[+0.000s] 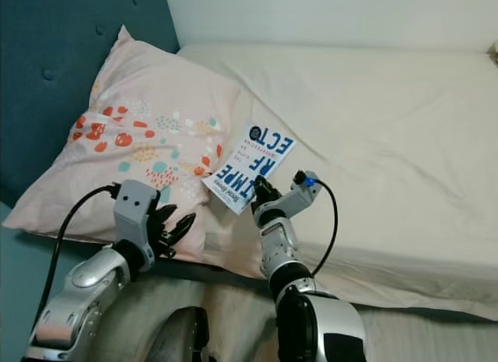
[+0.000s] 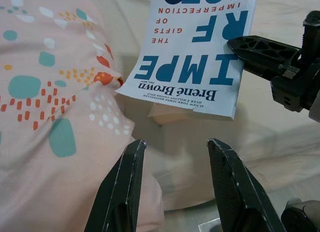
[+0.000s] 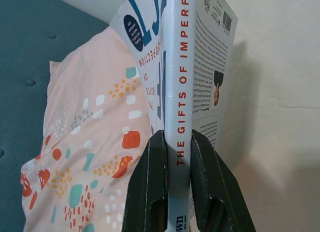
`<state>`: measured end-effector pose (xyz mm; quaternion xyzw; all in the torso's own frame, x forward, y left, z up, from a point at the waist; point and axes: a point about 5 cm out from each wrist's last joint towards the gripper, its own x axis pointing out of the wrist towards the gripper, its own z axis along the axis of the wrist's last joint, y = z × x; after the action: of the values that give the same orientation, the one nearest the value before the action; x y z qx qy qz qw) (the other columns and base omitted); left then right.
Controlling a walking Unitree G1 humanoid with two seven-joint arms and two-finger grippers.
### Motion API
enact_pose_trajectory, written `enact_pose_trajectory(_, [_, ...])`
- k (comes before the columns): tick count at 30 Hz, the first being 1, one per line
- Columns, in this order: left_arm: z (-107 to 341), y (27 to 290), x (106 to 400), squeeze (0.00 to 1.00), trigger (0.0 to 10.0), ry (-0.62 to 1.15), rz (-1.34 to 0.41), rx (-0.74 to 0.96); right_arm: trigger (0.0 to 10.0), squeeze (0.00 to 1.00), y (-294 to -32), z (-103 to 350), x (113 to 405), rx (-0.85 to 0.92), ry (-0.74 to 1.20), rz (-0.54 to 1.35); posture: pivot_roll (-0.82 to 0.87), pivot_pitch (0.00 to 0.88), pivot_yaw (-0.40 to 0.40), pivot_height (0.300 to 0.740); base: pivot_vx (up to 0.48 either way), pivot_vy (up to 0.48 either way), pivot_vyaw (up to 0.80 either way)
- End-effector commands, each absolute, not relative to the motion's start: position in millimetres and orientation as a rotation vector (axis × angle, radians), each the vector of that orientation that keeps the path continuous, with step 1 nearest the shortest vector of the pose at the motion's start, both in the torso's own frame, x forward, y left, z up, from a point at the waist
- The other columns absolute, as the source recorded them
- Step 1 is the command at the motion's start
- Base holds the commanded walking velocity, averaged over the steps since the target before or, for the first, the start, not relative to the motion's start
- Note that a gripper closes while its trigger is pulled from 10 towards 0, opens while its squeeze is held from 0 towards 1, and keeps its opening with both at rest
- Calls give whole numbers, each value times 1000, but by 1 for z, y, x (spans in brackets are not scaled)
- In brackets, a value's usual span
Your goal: Clean up the room
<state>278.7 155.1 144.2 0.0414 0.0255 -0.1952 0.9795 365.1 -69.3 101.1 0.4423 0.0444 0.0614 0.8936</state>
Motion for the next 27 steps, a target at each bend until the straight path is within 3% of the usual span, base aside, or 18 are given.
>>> enact_pose_trajectory(1, [141, 154, 276, 0, 10000, 68, -400, 69, 10000, 0, -7, 73, 328, 1031, 241, 186, 177, 218, 7, 609, 0, 0, 0])
enact_pose_trajectory(20, [137, 148, 274, 0, 10000, 106, -451, 55, 10000, 0, -11, 68, 326, 1101, 238, 122, 171, 218, 12, 609, 0, 0, 0])
enact_pose_trajectory(21, [137, 148, 274, 0, 10000, 106, -451, 55, 10000, 35, -11, 67, 325, 1112, 238, 124, 170, 217, 12, 609, 0, 0, 0])
enact_pose_trajectory(22, [137, 148, 274, 0, 10000, 105, -450, 54, 10000, 373, -11, 65, 324, 1114, 240, 124, 170, 217, 12, 609, 0, 0, 0])
enact_pose_trajectory(23, [137, 148, 274, 0, 10000, 105, -450, 54, 10000, 373, -11, 65, 324, 1114, 240, 124, 170, 217, 12, 609, 0, 0, 0])
enact_pose_trajectory(24, [137, 148, 274, 0, 10000, 105, -449, 54, 10000, 686, -11, 64, 323, 1114, 242, 124, 170, 218, 11, 609, 0, 0, 0])
enact_pose_trajectory(25, [137, 148, 274, 0, 10000, 105, -449, 54, 10000, 686, -11, 64, 323, 1114, 242, 124, 170, 218, 11, 609, 0, 0, 0])
enact_pose_trajectory(26, [137, 149, 275, 0, 10000, 105, -449, 54, 10000, 937, -11, 63, 322, 1117, 245, 118, 171, 219, 11, 609, 0, 0, 0])
enact_pose_trajectory(27, [138, 149, 275, 0, 10000, 105, -448, 53, 10000, 906, -12, 62, 322, 1109, 251, 104, 170, 217, 11, 609, 0, 0, 0])
